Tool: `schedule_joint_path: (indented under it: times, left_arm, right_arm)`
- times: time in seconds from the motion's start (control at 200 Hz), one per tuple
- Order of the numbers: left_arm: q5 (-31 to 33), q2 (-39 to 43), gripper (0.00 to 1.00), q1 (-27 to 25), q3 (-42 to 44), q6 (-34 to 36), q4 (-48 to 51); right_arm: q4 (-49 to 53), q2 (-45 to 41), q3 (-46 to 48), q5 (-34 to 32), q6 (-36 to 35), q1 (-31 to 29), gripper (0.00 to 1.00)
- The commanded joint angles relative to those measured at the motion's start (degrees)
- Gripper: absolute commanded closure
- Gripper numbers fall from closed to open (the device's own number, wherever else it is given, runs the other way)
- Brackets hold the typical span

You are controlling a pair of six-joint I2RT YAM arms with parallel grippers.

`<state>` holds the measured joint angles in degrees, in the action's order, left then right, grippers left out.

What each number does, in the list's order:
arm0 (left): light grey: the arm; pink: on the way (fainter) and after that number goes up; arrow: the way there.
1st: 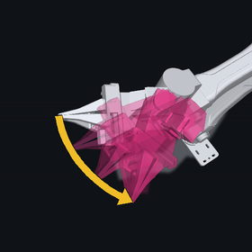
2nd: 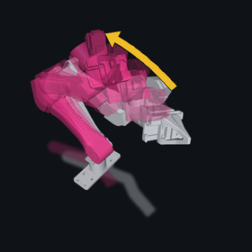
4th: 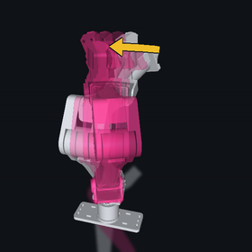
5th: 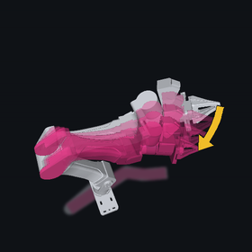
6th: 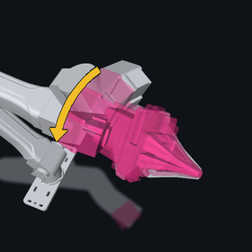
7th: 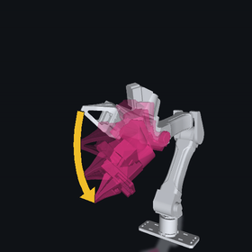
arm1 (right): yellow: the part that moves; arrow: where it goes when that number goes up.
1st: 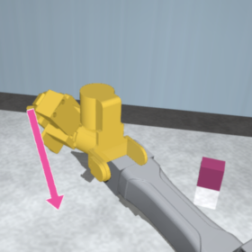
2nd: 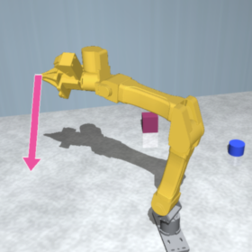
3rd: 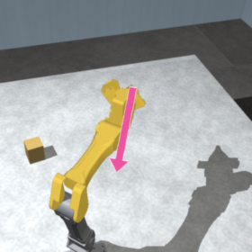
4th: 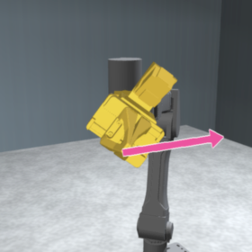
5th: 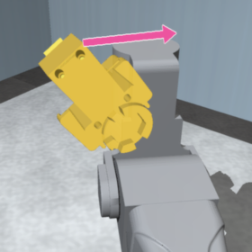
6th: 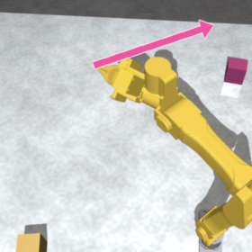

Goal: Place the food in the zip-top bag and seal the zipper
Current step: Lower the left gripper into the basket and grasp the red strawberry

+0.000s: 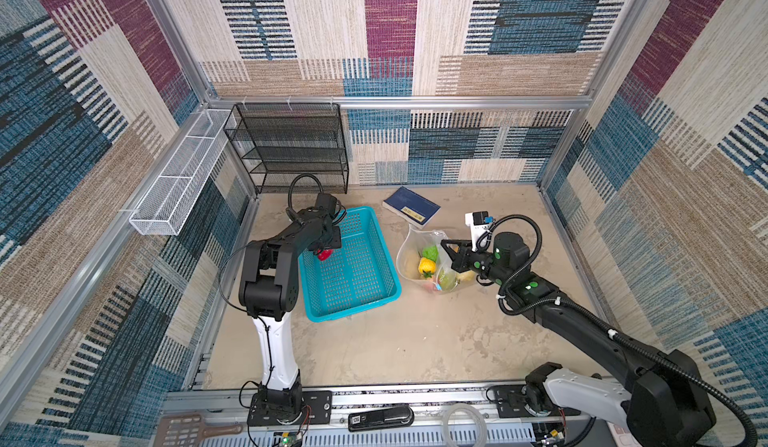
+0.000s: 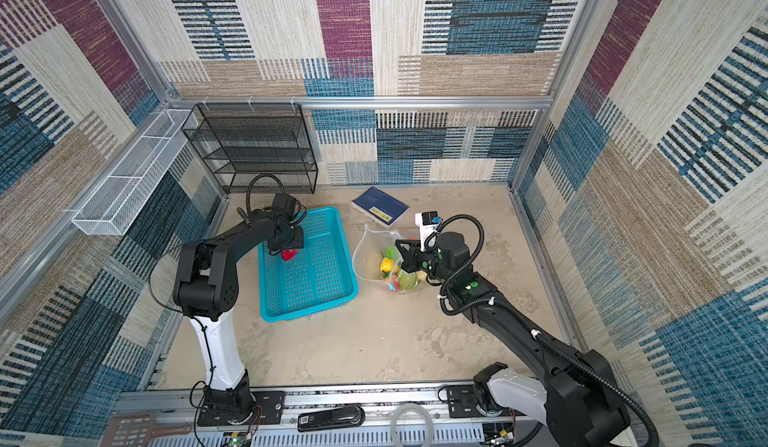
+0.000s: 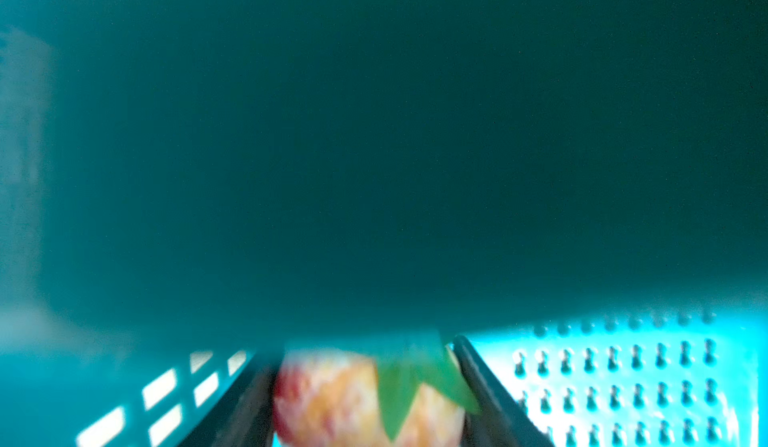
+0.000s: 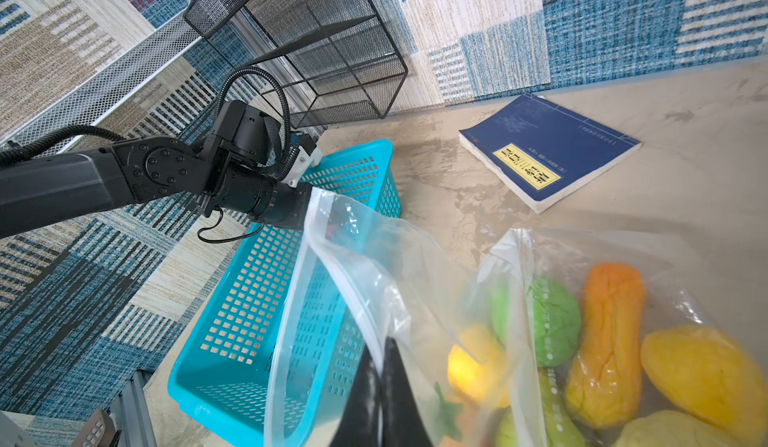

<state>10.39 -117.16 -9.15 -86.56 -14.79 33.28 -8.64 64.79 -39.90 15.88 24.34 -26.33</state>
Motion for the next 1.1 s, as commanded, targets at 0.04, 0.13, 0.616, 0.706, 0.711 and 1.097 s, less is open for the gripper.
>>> schedule_joint_path:
  times: [0.04, 0.13, 0.616, 0.706, 0.711, 1.097]
  left_arm:
    - [-0.81, 0.17, 0.43, 0.00, 0.25, 0.82, 1.79]
    - [-2.56, 0.66, 0.44, -0.08, 1.20, -0.02, 1.80]
    - [-7.39, 10.23, 0.39, -3.67, 11.55, -4.89, -2.48]
    - [-6.75, 9.76, 0.38, -4.25, 11.92, -5.14, -2.74]
    - [-6.73, 9.67, 0.38, -4.28, 11.89, -5.15, -2.72]
    - [-5.12, 7.50, 0.27, -5.71, 11.84, -5.86, -2.70]
  right_arm:
    - [-0.19, -0.06, -0.62, -0.03, -0.31, -0.04, 1.00]
    - [-0.23, 0.11, -0.79, -0.04, -0.31, -0.04, 1.00]
    - [-0.98, 0.34, -0.62, 0.92, 0.45, -0.08, 1.00]
    - [-0.84, -0.24, -0.37, 0.64, 0.45, -0.04, 1.00]
    - [-0.76, -0.31, -0.36, 0.60, 0.41, -0.04, 1.00]
    - [-0.28, -1.47, 0.17, -0.06, 0.34, -0.04, 1.00]
